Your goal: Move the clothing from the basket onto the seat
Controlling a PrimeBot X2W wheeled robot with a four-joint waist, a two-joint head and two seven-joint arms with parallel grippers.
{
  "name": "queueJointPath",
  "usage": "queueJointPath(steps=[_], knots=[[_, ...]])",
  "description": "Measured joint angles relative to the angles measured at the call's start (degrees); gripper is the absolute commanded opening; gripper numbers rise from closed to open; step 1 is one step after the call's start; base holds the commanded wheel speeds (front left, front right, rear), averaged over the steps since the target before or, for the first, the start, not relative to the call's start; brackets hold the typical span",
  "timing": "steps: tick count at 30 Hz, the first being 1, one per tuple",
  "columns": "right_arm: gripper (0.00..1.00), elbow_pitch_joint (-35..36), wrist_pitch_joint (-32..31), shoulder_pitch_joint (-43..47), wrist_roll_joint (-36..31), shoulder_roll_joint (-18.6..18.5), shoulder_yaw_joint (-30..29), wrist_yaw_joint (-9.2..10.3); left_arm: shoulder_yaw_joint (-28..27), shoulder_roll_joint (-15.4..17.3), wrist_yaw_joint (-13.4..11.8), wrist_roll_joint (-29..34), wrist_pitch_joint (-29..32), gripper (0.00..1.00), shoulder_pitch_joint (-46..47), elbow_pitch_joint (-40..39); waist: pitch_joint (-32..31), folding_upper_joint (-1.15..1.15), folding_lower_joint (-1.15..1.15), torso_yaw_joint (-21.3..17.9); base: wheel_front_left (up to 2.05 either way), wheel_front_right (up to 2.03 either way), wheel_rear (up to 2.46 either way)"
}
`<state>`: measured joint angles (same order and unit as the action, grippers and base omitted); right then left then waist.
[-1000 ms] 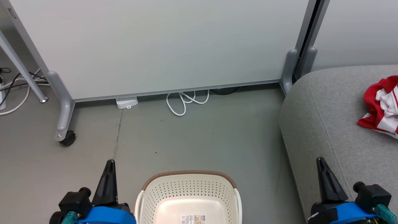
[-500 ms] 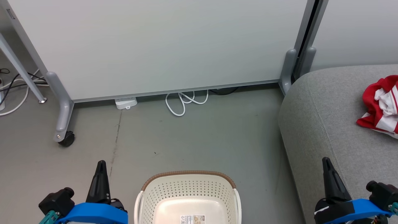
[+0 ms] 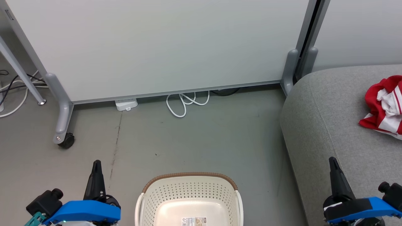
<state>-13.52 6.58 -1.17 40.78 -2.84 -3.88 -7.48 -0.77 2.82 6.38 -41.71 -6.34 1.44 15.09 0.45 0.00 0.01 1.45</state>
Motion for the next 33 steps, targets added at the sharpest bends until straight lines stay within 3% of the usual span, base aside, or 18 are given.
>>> queueJointPath(steps=[33], knots=[[0.0,-0.2,-6.0,-2.2,23.1,0.0,-1.2,0.01,-2.5,0.0,0.2,-22.9,5.8,0.0,2.2,-0.4,-0.1,0.0,0.0,-0.5,0.0,0.0,0.0]])
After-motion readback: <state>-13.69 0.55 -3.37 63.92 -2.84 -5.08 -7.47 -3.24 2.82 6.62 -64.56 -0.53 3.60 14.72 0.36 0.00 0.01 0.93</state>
